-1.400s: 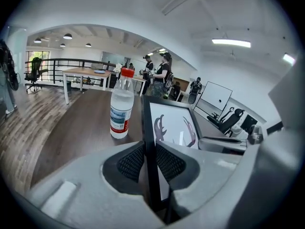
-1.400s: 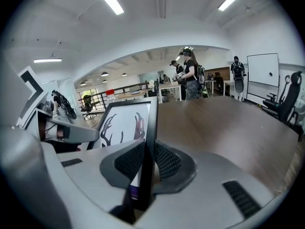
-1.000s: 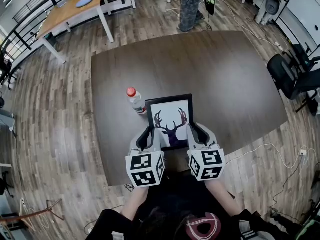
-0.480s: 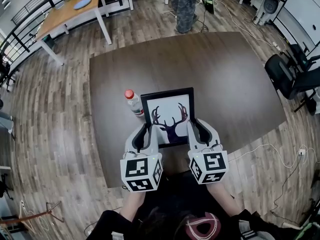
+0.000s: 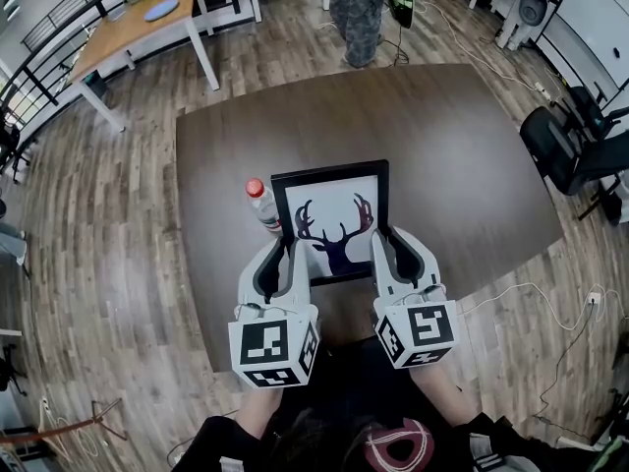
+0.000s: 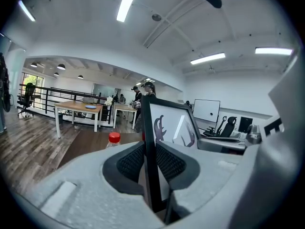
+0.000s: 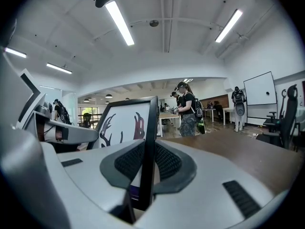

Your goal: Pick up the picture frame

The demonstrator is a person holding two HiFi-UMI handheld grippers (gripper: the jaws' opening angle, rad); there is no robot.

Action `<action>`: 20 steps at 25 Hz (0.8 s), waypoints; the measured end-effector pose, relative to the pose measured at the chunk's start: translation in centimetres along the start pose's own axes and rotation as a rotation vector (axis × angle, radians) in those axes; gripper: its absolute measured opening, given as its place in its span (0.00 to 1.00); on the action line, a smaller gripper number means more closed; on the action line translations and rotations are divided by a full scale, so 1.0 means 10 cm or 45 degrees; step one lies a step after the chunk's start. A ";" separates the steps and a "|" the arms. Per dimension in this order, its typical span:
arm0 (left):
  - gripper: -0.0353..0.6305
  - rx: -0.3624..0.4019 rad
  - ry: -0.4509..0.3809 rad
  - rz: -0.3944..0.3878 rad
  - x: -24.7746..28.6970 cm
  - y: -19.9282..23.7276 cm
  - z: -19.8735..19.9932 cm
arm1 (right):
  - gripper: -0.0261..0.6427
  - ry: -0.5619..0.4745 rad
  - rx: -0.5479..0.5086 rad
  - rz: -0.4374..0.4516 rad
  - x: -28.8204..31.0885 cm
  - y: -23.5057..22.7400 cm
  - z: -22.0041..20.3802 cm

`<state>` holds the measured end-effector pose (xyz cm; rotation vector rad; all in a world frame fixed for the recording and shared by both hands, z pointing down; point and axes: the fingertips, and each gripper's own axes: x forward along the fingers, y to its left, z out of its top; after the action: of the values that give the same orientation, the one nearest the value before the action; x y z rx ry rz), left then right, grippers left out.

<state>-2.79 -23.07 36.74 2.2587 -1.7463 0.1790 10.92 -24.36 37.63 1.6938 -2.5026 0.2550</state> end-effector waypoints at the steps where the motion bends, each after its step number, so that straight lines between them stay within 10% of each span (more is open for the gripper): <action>1: 0.17 0.001 -0.010 -0.002 -0.01 -0.01 0.03 | 0.15 -0.009 -0.003 -0.001 -0.01 0.00 0.03; 20: 0.17 0.022 -0.117 -0.049 -0.13 -0.05 0.20 | 0.15 -0.086 -0.055 -0.038 -0.12 0.05 0.25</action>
<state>-2.78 -22.37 34.43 2.3458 -1.7506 0.0842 10.94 -23.56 34.97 1.7504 -2.5083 0.1419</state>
